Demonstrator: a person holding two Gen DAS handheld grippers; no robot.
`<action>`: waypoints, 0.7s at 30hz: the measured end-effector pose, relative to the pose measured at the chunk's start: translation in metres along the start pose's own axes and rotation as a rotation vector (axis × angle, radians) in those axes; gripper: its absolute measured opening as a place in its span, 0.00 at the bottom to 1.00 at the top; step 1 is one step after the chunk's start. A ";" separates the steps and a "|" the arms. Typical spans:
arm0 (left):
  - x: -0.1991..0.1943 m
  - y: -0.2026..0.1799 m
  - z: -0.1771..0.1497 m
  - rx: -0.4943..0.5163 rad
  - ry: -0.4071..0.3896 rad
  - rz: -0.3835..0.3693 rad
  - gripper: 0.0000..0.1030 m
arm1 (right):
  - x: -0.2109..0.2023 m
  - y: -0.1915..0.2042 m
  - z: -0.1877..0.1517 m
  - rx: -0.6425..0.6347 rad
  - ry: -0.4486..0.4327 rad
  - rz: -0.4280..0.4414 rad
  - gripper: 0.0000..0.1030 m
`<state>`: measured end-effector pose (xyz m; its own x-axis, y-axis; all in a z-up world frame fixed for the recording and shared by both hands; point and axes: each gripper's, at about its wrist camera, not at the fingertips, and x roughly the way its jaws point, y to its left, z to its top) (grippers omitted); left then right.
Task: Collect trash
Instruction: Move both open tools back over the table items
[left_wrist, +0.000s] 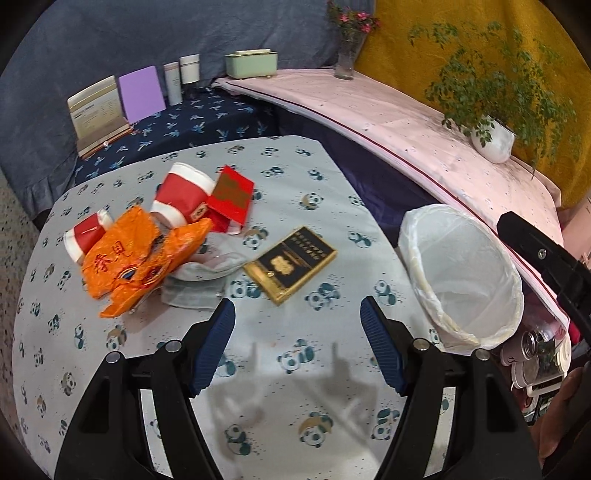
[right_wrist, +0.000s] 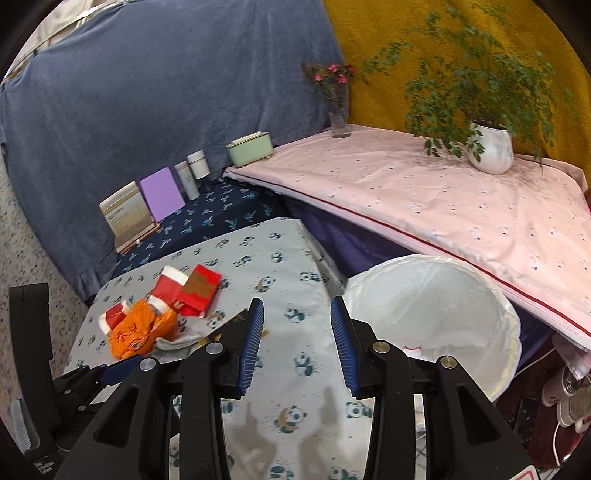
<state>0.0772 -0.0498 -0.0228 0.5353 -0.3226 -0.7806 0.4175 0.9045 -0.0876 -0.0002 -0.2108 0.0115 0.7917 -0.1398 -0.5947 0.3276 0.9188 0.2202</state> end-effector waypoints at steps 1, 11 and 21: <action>-0.001 0.004 -0.001 -0.006 -0.001 0.004 0.65 | 0.001 0.006 -0.001 -0.009 0.003 0.007 0.36; -0.007 0.055 -0.011 -0.062 -0.009 0.065 0.65 | 0.012 0.055 -0.009 -0.077 0.040 0.064 0.36; 0.000 0.101 -0.023 -0.087 0.003 0.121 0.64 | 0.032 0.096 -0.023 -0.131 0.094 0.114 0.36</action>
<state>0.1022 0.0485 -0.0460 0.5756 -0.2088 -0.7906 0.2843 0.9576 -0.0459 0.0445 -0.1189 -0.0038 0.7660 -0.0030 -0.6428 0.1644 0.9676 0.1914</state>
